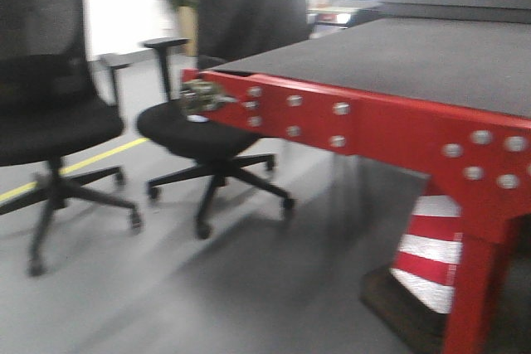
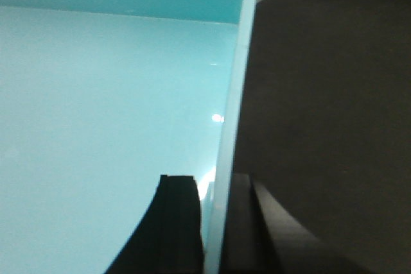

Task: Fetch blue bin and place on conveyor start
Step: 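Carry the teal bin over the grey conveyor belt with both grippers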

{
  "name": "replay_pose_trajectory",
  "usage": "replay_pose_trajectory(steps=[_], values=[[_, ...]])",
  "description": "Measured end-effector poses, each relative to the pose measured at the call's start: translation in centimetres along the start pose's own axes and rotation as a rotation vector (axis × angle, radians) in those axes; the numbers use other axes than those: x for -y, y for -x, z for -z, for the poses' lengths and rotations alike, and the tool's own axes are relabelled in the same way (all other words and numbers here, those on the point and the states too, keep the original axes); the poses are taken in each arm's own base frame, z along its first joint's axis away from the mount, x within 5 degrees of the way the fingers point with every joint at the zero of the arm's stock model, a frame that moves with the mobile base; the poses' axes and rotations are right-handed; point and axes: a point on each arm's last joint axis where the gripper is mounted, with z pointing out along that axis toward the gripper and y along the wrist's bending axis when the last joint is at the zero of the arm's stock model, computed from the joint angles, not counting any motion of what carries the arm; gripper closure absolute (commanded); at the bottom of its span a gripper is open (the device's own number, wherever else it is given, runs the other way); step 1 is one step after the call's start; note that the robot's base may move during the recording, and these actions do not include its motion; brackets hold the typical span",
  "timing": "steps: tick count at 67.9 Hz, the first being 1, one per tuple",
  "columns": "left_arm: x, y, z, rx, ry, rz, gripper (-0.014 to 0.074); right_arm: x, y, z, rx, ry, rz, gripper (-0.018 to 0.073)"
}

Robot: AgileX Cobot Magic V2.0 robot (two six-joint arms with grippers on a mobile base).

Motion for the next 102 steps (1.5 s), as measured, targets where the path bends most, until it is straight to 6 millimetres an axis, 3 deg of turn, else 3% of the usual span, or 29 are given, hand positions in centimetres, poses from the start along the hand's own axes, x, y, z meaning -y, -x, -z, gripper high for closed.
replay_pose_trajectory(steps=[102], values=[[0.0, 0.0, 0.0, 0.0, 0.0, 0.0, 0.0708, 0.01, 0.0, 0.0, 0.0, -0.001, 0.001, 0.0711]])
